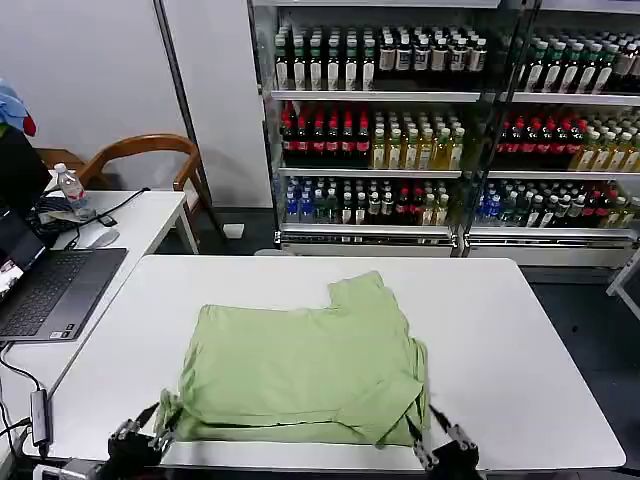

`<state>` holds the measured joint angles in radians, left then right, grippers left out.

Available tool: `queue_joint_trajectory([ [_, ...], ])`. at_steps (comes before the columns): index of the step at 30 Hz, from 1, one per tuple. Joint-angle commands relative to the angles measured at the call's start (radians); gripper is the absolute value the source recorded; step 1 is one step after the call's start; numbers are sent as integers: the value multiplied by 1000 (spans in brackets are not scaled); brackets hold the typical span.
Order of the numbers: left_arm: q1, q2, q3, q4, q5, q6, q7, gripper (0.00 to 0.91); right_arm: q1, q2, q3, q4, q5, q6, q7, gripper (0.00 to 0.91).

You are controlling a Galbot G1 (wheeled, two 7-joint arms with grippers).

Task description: Fold and organize the clothes.

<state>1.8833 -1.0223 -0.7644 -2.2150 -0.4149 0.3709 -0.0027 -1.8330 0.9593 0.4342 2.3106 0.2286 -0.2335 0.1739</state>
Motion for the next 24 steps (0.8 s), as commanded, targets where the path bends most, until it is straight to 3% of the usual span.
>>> queue_joint_trajectory([
  [1,-131,72,-81,8,-65,32,-18,907,115,-24,98,21,69,-12,0,907],
  [8,-300,120,-59,124,-158,43,-18,907,350,-20,-28,-113,101,-60,13,907],
  [17,-573,134,125,330,-232,51,-14,907,717,7,-222,-357,177,-133,54,907],
  [24,-708,135,221,426,-256,55,-16,907,978,74,-350,-560,237,-130,100,907],
])
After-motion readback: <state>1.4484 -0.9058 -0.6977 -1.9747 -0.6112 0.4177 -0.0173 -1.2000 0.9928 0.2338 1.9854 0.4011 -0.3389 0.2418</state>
